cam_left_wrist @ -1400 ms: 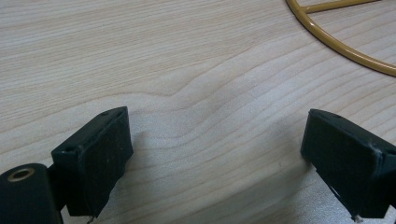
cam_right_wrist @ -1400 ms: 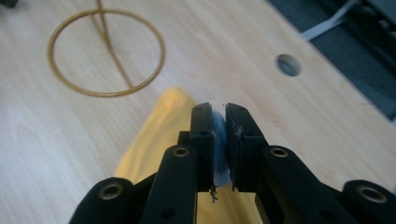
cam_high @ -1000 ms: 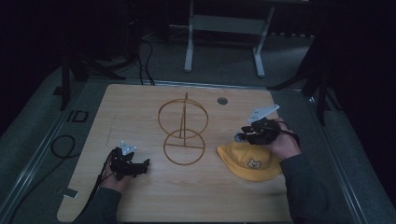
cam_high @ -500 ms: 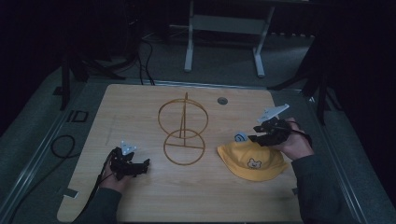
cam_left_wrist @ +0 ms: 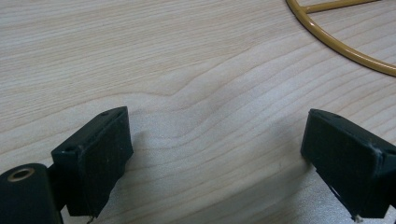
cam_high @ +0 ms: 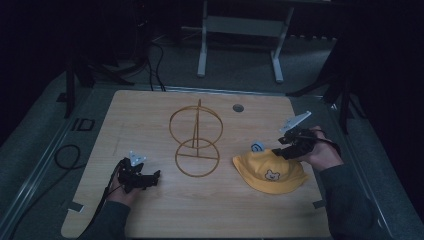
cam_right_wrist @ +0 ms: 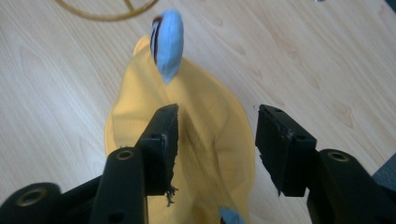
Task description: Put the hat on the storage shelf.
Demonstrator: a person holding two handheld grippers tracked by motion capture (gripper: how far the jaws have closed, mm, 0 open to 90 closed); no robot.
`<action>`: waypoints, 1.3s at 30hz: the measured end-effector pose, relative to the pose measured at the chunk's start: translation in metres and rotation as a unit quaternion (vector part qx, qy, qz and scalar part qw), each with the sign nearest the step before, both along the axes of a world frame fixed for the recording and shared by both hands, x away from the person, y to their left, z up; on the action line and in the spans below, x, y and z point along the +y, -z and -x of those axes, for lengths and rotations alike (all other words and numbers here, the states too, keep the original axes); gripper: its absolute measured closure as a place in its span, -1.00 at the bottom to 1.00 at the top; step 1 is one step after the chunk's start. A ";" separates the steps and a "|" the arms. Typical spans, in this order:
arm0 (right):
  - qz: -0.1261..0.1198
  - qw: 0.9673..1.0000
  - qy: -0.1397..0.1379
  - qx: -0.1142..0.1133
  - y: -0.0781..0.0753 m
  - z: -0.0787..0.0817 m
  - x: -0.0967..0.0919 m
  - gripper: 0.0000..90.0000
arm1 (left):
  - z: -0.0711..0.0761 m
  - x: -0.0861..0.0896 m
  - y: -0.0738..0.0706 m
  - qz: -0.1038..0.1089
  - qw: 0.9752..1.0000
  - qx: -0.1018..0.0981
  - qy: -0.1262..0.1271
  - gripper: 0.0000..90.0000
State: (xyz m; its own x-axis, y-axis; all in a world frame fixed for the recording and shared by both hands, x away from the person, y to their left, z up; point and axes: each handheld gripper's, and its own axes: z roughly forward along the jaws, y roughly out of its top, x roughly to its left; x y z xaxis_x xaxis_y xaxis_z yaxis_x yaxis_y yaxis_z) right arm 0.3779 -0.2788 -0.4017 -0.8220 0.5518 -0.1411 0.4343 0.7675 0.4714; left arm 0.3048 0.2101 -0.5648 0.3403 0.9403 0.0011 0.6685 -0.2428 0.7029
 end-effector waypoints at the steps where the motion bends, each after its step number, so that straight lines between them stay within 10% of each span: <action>1: 0.010 1.000 0.000 0.005 0.001 0.001 0.000 0.03 | 0.000 0.000 0.000 0.000 1.000 0.000 0.000 -0.80; 19: 0.060 0.995 -0.009 0.074 0.015 -0.010 0.000 0.23 | 0.000 0.000 0.000 0.000 1.000 0.000 0.000 -0.80; 20: 0.064 0.994 -0.022 0.083 0.017 -0.010 0.001 0.61 | 0.000 0.000 0.000 0.000 1.000 0.000 0.000 -0.80; 39: 0.085 0.995 -0.037 0.042 0.003 -0.001 0.003 0.81 | 0.000 0.000 0.000 0.000 1.000 0.000 0.000 -0.80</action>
State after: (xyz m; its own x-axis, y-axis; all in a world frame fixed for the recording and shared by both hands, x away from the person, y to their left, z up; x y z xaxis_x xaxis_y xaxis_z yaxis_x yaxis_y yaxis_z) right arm 0.3787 -0.2755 -0.4043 -0.8723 0.4635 -0.1557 0.4062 0.8642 0.2969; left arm 0.3048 0.2100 -0.5649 0.3400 0.9404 0.0005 0.6685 -0.2421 0.7032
